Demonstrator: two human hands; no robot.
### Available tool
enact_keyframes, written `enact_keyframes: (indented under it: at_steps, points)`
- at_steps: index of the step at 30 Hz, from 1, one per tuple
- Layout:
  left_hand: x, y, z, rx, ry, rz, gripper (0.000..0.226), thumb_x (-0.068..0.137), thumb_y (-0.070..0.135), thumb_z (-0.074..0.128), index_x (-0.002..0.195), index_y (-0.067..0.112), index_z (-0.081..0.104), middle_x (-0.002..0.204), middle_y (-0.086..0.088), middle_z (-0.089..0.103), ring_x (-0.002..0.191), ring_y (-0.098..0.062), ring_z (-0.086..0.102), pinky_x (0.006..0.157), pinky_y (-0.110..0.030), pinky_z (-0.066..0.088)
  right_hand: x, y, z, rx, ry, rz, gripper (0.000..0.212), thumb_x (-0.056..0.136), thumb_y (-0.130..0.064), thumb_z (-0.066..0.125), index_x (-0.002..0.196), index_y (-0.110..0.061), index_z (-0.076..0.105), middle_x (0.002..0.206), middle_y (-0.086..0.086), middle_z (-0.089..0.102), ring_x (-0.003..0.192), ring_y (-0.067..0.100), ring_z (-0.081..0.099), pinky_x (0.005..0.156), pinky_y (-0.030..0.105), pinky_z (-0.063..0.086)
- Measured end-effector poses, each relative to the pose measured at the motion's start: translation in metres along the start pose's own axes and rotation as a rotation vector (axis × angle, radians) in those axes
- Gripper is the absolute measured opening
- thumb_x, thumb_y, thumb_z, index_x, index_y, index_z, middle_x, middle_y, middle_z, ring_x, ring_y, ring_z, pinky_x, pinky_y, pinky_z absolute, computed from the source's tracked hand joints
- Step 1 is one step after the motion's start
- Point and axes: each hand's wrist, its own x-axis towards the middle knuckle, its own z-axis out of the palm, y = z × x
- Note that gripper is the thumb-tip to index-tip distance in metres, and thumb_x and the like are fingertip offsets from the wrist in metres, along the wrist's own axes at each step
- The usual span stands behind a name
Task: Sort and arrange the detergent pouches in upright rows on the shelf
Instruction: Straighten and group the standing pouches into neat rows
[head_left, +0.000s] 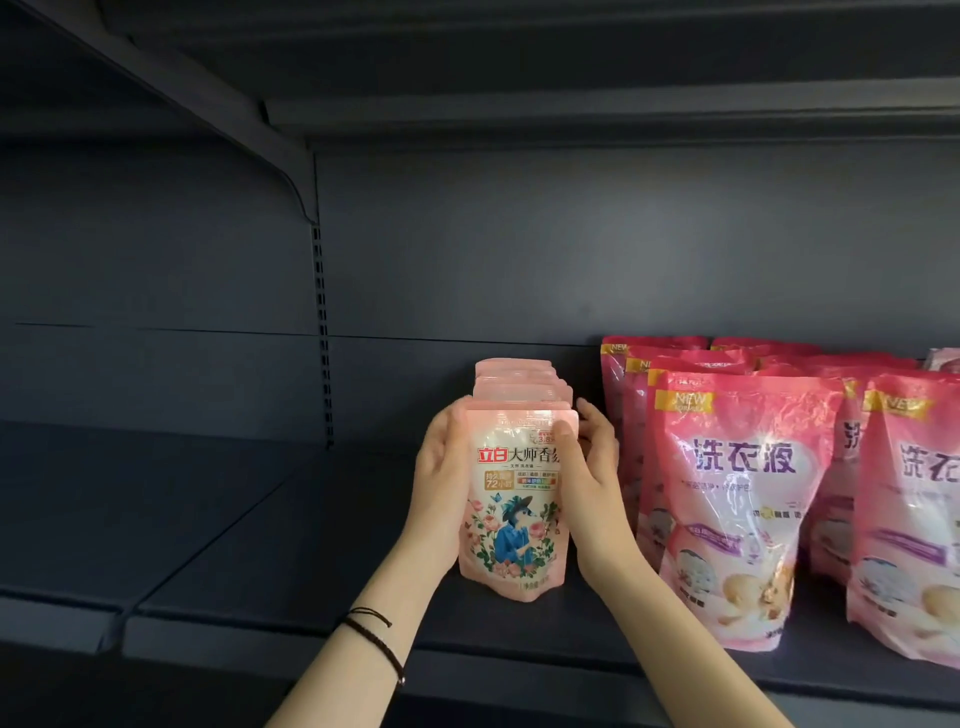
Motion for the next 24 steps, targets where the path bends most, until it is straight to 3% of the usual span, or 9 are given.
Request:
enact_keyframes:
  at_steps: [4, 9, 13, 17, 19, 21, 24]
  points:
    - [-0.012, -0.008, 0.001, -0.001, 0.001, -0.182, 0.049, 0.094, 0.065, 0.019, 0.104, 0.041, 0.060, 0.087, 0.014, 0.073, 0.081, -0.005, 0.068, 0.065, -0.025, 0.046, -0.008, 0.008, 0.001, 0.028, -0.042, 0.215, 0.058, 0.096, -0.058, 0.032, 0.148, -0.044, 0.012, 0.156, -0.008, 0.023, 0.141, 0.015, 0.029, 0.114, 0.048, 0.030]
    - [-0.016, -0.014, 0.003, -0.006, -0.033, -0.265, 0.062, 0.095, 0.065, 0.014, 0.091, 0.035, 0.069, 0.073, 0.013, 0.075, 0.065, 0.000, 0.070, 0.063, -0.027, 0.043, -0.020, 0.012, 0.001, 0.102, -0.129, 0.311, 0.065, 0.090, -0.066, 0.025, 0.149, -0.039, 0.018, 0.148, -0.002, 0.043, 0.131, 0.021, 0.047, 0.108, 0.051, 0.039]
    - [-0.013, -0.016, 0.002, -0.003, -0.076, -0.285, 0.065, 0.093, 0.067, 0.015, 0.093, 0.034, 0.071, 0.084, 0.008, 0.076, 0.078, -0.009, 0.073, 0.070, -0.031, 0.047, -0.023, 0.012, -0.001, 0.101, -0.143, 0.272, 0.062, 0.087, -0.068, 0.025, 0.145, -0.044, 0.025, 0.139, -0.007, 0.052, 0.123, 0.015, 0.054, 0.103, 0.046, 0.045]
    - [-0.015, -0.013, 0.001, 0.004, -0.099, -0.290, 0.063, 0.094, 0.065, 0.018, 0.089, 0.037, 0.074, 0.093, 0.006, 0.076, 0.096, -0.017, 0.068, 0.082, -0.036, 0.049, -0.024, 0.006, -0.001, 0.063, -0.093, 0.197, 0.032, 0.097, -0.055, 0.026, 0.127, -0.051, 0.039, 0.124, -0.015, 0.059, 0.108, 0.000, 0.059, 0.079, 0.021, 0.048]
    - [-0.016, -0.009, -0.003, 0.024, -0.085, -0.230, 0.053, 0.097, 0.058, 0.024, 0.105, 0.036, 0.071, 0.111, 0.005, 0.072, 0.106, -0.017, 0.065, 0.087, -0.037, 0.049, -0.026, 0.003, -0.003, 0.005, -0.038, 0.120, 0.021, 0.099, -0.046, 0.034, 0.118, -0.054, 0.039, 0.123, -0.018, 0.057, 0.106, -0.005, 0.059, 0.079, 0.017, 0.049]
    - [-0.014, -0.004, -0.009, 0.082, 0.018, -0.077, 0.038, 0.101, 0.044, 0.035, 0.130, 0.030, 0.055, 0.132, 0.007, 0.057, 0.121, -0.014, 0.053, 0.100, -0.037, 0.043, -0.030, -0.004, -0.006, -0.072, 0.011, -0.011, 0.029, 0.099, -0.033, 0.044, 0.125, -0.045, 0.038, 0.124, -0.020, 0.054, 0.110, -0.008, 0.054, 0.085, 0.018, 0.049]
    - [-0.011, 0.012, -0.018, 0.217, 0.170, 0.218, 0.024, 0.098, 0.023, 0.049, 0.122, 0.027, 0.052, 0.126, 0.009, 0.053, 0.120, -0.010, 0.050, 0.097, -0.026, 0.041, -0.034, -0.021, -0.011, -0.270, 0.058, -0.221, 0.042, 0.095, -0.017, 0.054, 0.127, -0.039, 0.036, 0.126, -0.022, 0.046, 0.119, -0.010, 0.043, 0.092, 0.010, 0.039]
